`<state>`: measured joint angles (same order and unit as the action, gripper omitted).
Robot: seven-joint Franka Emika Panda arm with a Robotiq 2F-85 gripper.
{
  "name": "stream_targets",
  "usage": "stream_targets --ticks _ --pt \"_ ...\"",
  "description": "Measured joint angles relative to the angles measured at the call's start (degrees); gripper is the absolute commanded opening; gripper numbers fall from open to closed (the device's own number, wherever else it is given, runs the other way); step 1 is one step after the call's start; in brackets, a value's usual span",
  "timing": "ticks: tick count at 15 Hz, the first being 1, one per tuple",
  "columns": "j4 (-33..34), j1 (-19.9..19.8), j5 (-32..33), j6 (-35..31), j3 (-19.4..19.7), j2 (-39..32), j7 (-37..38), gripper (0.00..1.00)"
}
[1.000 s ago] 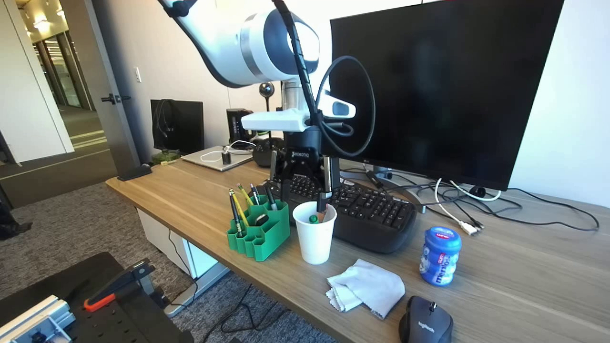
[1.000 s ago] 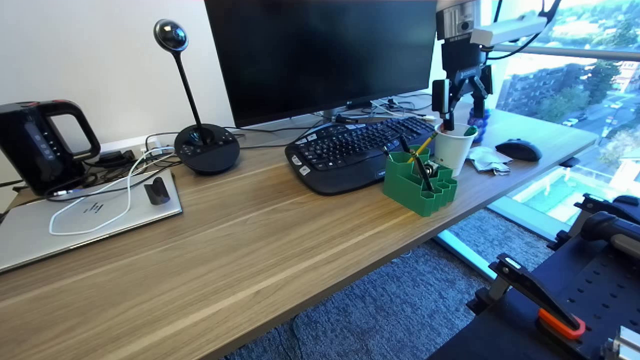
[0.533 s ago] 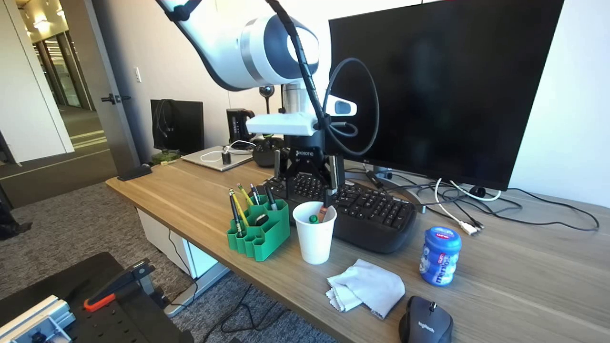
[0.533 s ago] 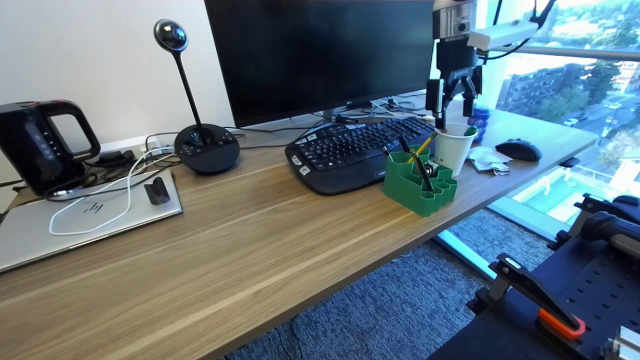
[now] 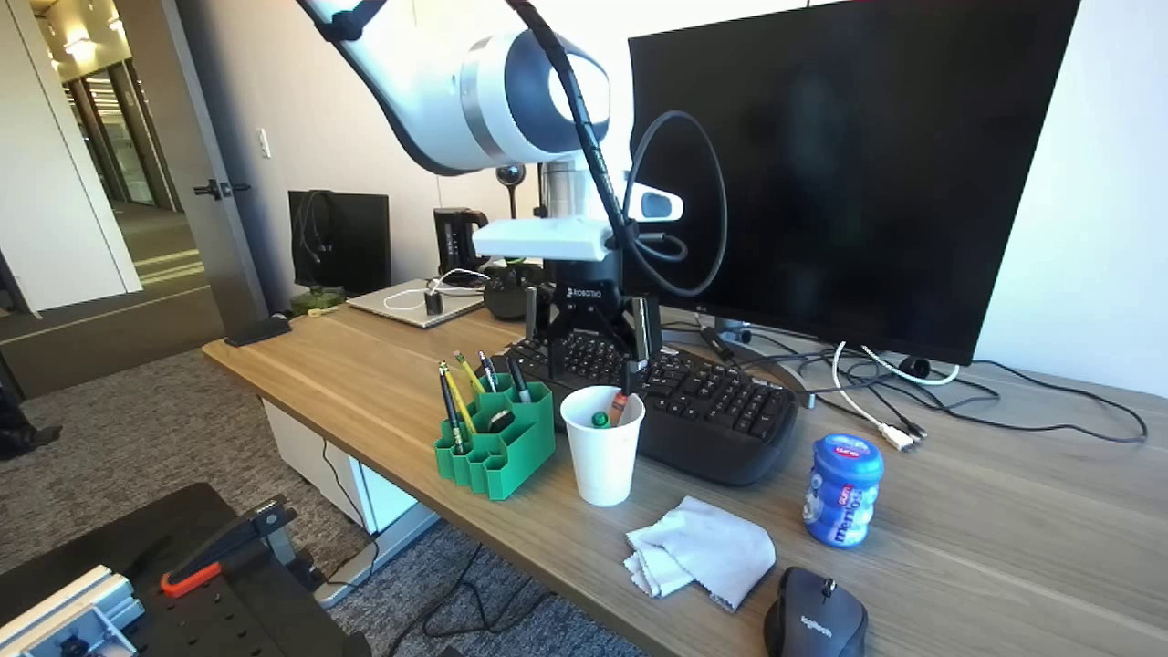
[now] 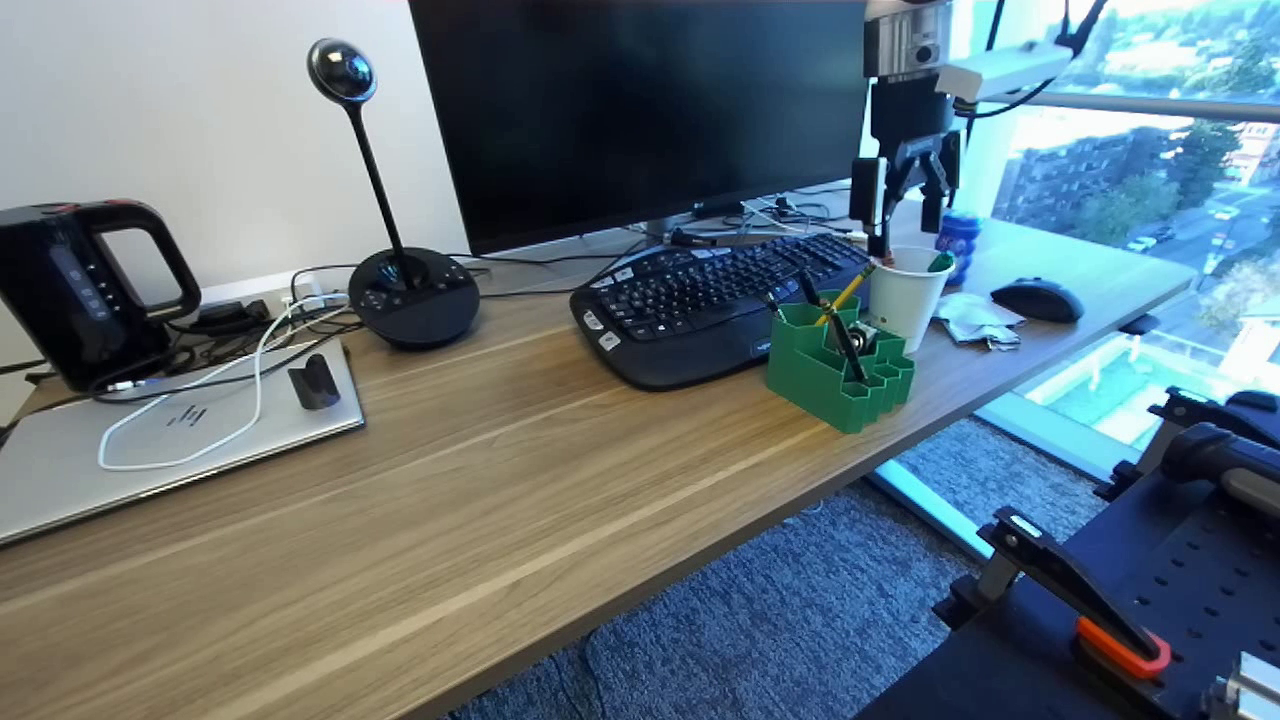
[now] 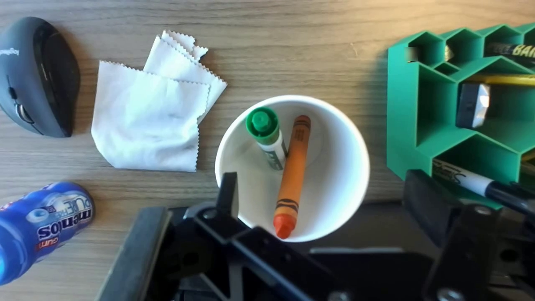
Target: Move the black marker into the cup
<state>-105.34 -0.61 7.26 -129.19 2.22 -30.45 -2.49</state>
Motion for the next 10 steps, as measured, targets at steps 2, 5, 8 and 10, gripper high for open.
stream_targets --ticks 2,5,8,10 --pt "0.0 0.0 0.0 0.0 0.0 0.0 0.0 1.00" --pt "-0.1 -0.2 0.0 0.2 0.0 -0.1 0.0 1.00" --pt "-0.2 -0.5 0.0 0.4 0.0 -0.2 0.0 1.00" --pt "-0.2 -0.6 0.0 0.7 0.1 -0.2 0.0 1.00"
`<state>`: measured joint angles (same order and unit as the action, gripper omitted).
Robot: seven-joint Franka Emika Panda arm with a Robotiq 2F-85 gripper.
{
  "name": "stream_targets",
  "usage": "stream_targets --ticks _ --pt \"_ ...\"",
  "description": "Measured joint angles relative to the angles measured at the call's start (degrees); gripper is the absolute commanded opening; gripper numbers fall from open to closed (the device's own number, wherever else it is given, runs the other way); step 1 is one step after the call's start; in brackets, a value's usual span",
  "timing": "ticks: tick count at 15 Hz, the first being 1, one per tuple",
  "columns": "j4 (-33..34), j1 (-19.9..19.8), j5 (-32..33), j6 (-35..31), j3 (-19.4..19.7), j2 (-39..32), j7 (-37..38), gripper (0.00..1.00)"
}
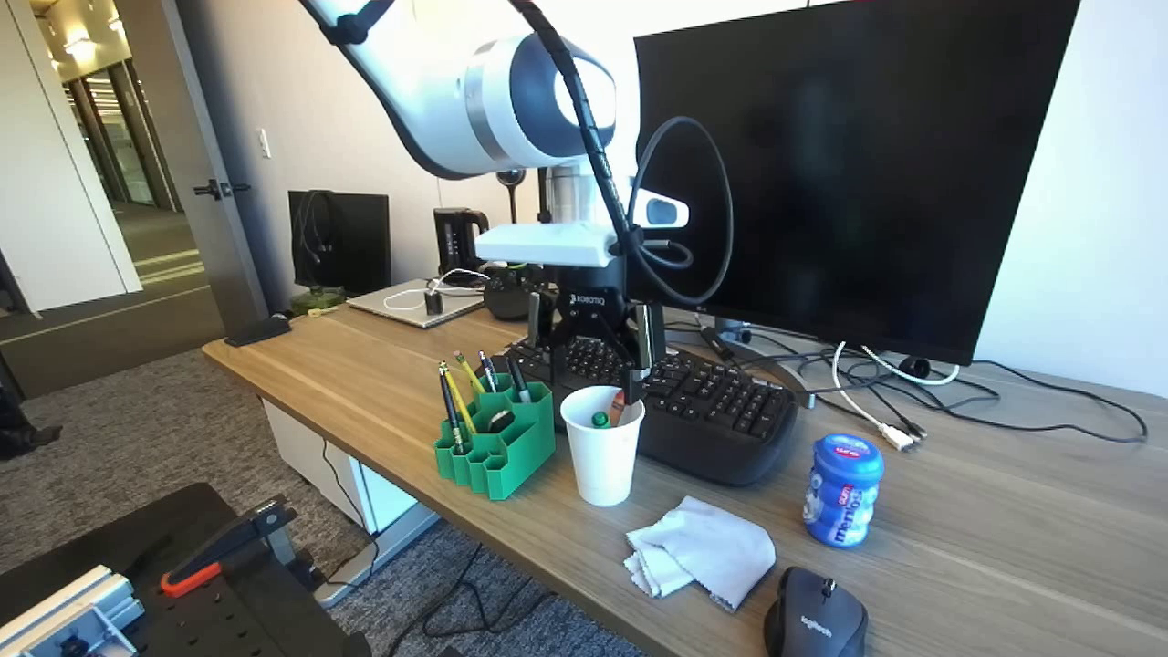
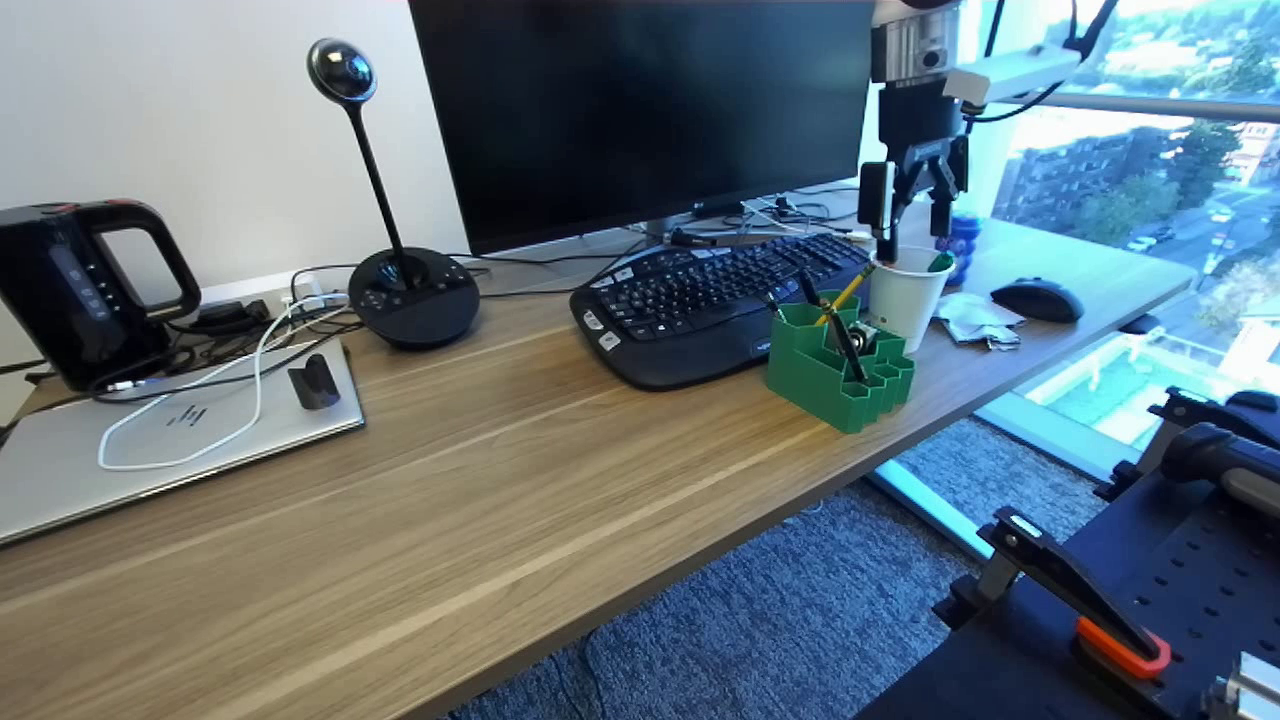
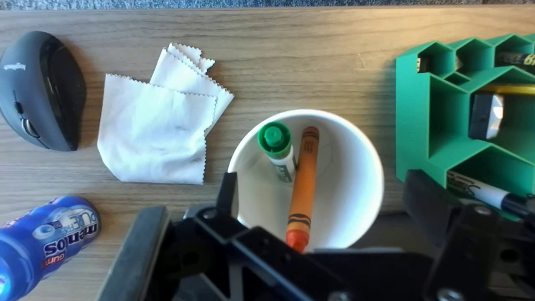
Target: Move the black marker into the cup
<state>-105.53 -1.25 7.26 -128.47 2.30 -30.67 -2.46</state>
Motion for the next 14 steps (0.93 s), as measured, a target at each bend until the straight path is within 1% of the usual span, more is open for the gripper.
stream_targets --ticks 14 --pt "-0.2 -0.1 0.0 2.7 0.0 0.0 0.0 0.99"
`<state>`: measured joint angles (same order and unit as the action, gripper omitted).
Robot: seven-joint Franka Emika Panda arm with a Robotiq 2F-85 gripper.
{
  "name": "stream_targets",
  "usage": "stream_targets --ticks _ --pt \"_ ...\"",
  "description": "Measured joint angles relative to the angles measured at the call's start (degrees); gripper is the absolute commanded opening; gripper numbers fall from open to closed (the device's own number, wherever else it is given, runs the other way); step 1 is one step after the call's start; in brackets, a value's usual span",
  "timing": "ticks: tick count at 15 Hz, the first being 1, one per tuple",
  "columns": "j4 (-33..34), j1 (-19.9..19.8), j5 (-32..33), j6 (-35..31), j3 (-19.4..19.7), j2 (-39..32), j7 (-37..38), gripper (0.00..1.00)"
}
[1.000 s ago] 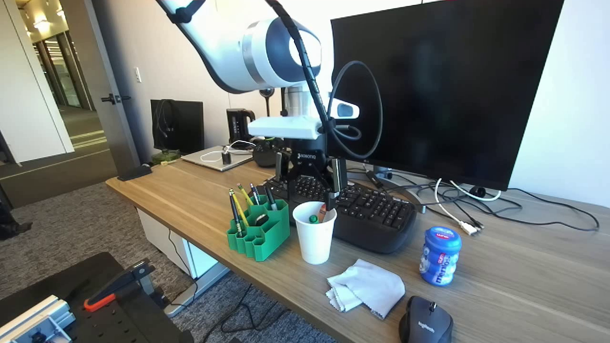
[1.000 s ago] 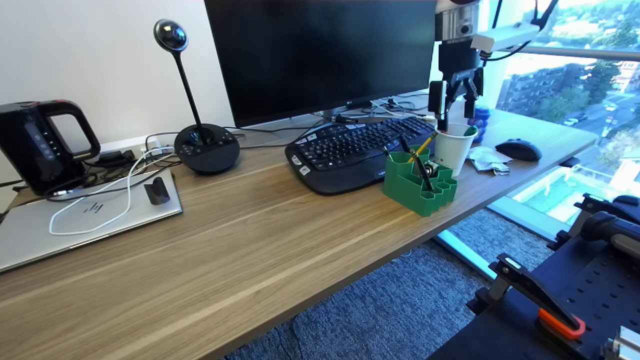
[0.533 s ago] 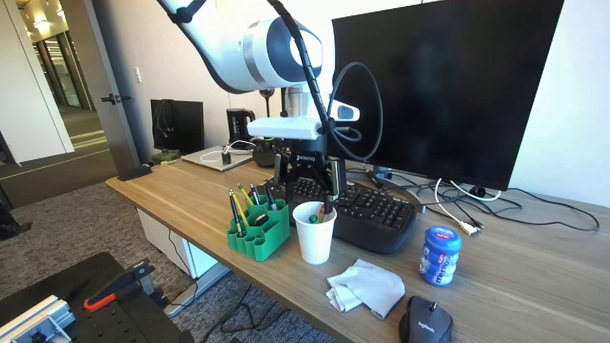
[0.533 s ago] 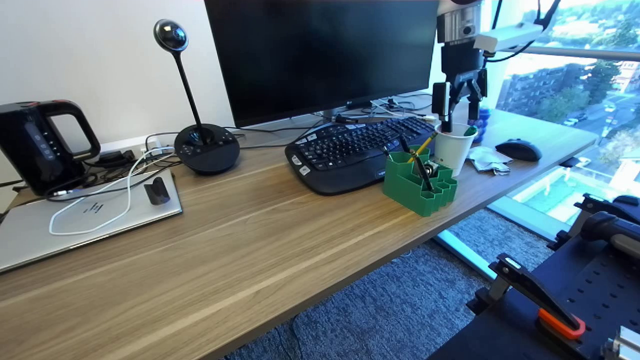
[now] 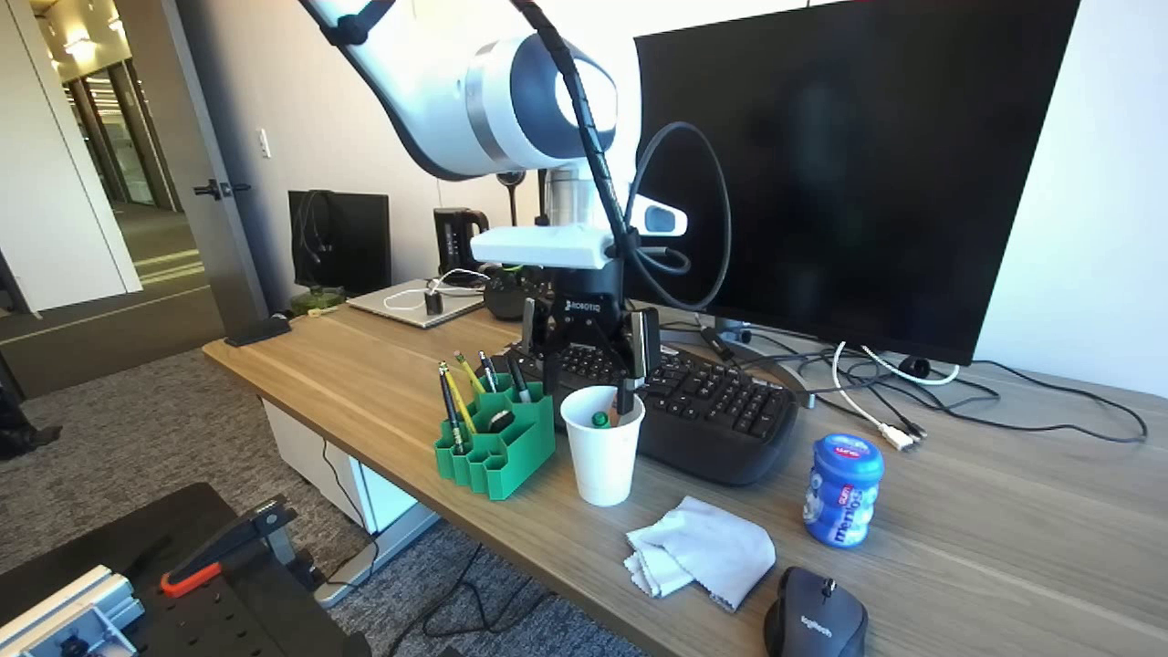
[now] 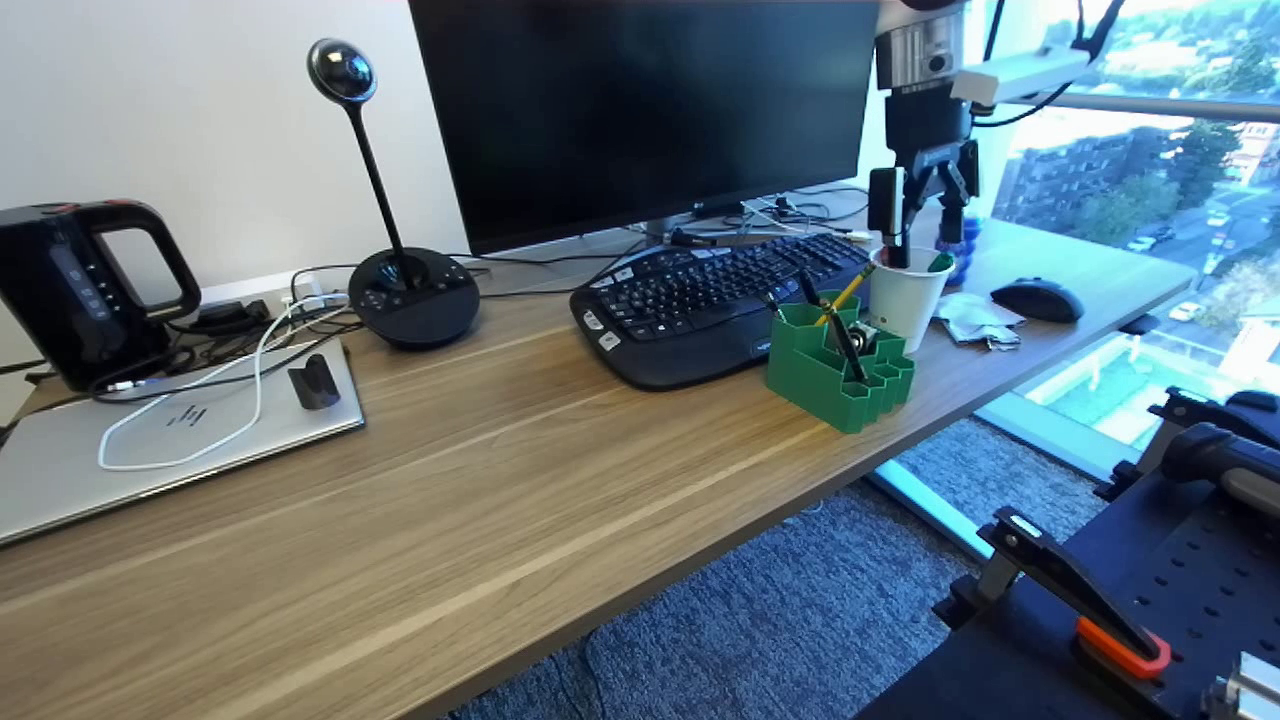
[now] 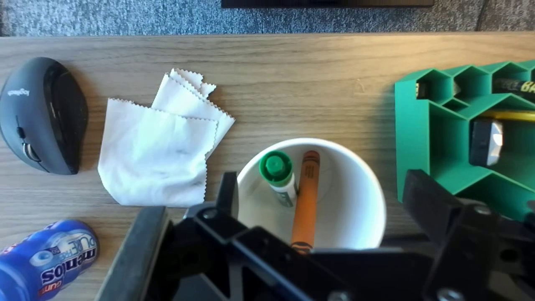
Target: Move the black marker into the cup
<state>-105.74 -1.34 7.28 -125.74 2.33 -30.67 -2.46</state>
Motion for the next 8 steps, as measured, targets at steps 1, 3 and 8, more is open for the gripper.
stream_targets --ticks 1,3,8 --pt "-0.1 0.0 0.0 0.1 0.0 0.0 0.0 0.99" --pt "-0.4 0.0 0.0 0.1 0.1 0.0 0.0 0.98" --pt "-0.5 -0.1 0.0 0.3 0.2 0.0 0.0 0.93"
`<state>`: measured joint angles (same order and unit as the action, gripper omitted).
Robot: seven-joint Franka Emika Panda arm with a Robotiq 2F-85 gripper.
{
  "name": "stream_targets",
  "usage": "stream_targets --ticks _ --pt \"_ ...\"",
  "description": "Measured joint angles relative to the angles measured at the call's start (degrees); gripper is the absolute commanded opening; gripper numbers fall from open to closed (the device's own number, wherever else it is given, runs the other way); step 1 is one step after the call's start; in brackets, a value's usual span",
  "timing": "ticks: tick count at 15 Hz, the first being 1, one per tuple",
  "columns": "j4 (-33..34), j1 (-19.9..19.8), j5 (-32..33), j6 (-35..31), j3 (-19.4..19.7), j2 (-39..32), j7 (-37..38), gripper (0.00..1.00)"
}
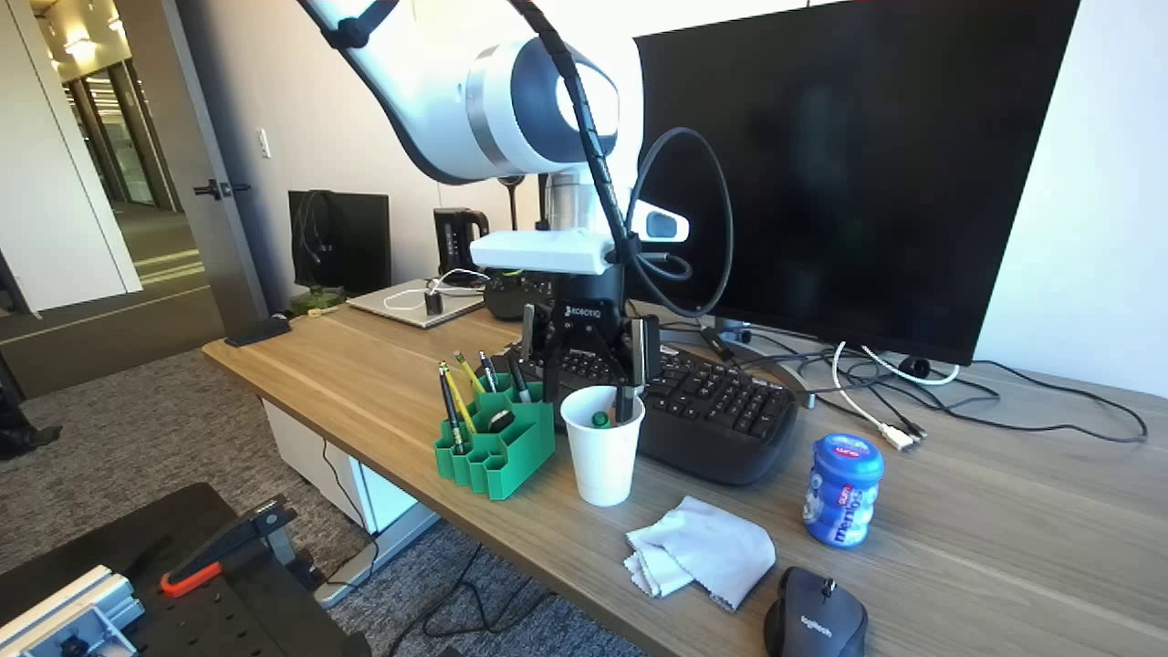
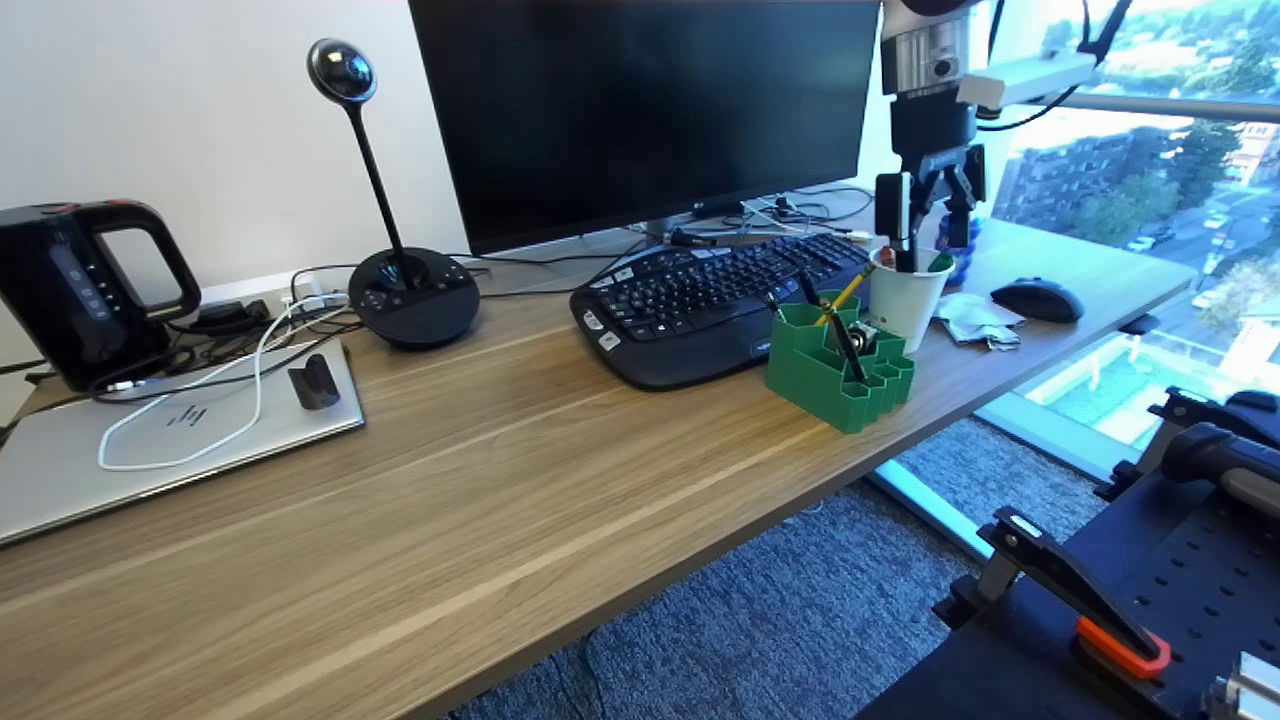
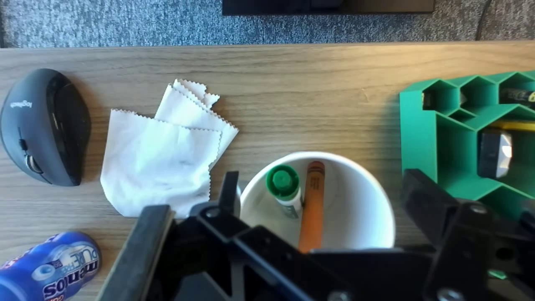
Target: Move the black marker into the cup
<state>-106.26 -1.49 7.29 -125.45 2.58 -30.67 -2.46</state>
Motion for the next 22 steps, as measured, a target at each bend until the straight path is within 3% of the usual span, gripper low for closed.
stream_targets --ticks 5,6,13,17,18,22 --pt "0.0 -0.1 0.0 0.1 0.0 0.0 0.0 0.74" --pt "0.0 -0.1 0.0 0.1 0.0 0.0 0.0 0.58" --pt "0.0 -0.1 0.0 0.1 0.0 0.1 0.0 0.12" --pt "0.0 -0.1 0.0 0.1 0.0 0.1 0.0 0.00" --pt "0.0 -0.1 0.0 0.1 0.0 0.1 0.0 0.05" --pt "0.0 -0.1 0.0 0.1 0.0 0.1 0.0 0.06"
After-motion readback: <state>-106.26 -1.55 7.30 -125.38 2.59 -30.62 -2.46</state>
